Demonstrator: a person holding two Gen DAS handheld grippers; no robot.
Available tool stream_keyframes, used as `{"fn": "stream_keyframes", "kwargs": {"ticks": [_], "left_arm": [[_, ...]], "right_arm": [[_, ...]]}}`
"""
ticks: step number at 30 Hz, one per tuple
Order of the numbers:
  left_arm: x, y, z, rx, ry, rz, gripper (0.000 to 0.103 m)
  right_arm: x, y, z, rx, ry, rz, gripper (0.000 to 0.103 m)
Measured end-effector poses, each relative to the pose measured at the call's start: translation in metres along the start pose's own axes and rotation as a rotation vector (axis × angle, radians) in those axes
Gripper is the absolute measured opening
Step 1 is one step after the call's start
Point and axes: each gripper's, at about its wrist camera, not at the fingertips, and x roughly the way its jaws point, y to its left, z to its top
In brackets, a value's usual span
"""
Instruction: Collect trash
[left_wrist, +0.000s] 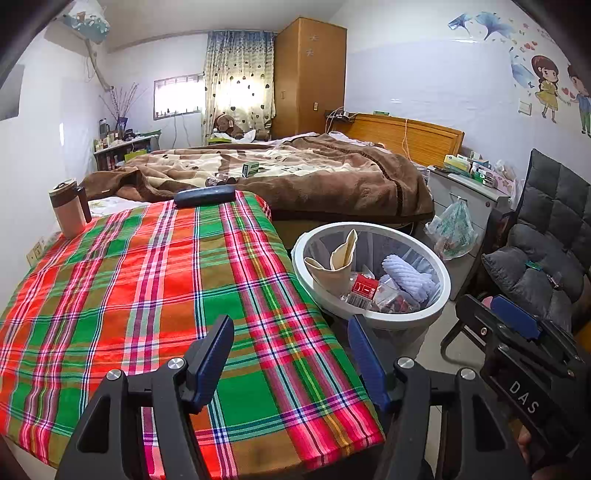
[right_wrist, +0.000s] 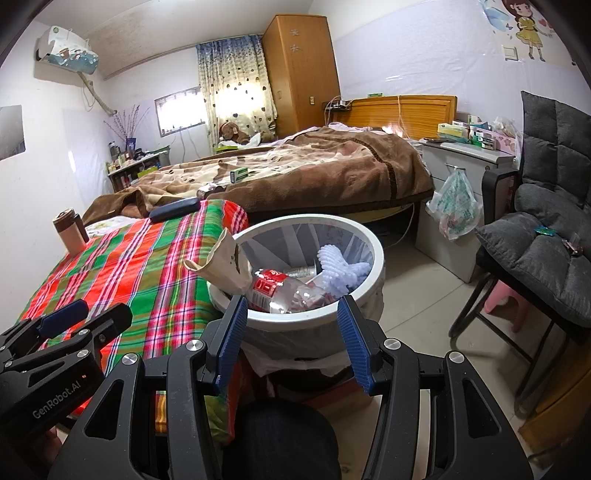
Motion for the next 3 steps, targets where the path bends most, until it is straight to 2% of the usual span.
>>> {"fn": "stream_keyframes", "kwargs": {"ticks": [3], "left_arm": [[0.0006,-0.0002,0.0004,-0.002,0.001,0.003,0.064]], "right_arm": [[0.0000,0.0000,0.0001,0.000,0.000,0.001,0.053]]}}
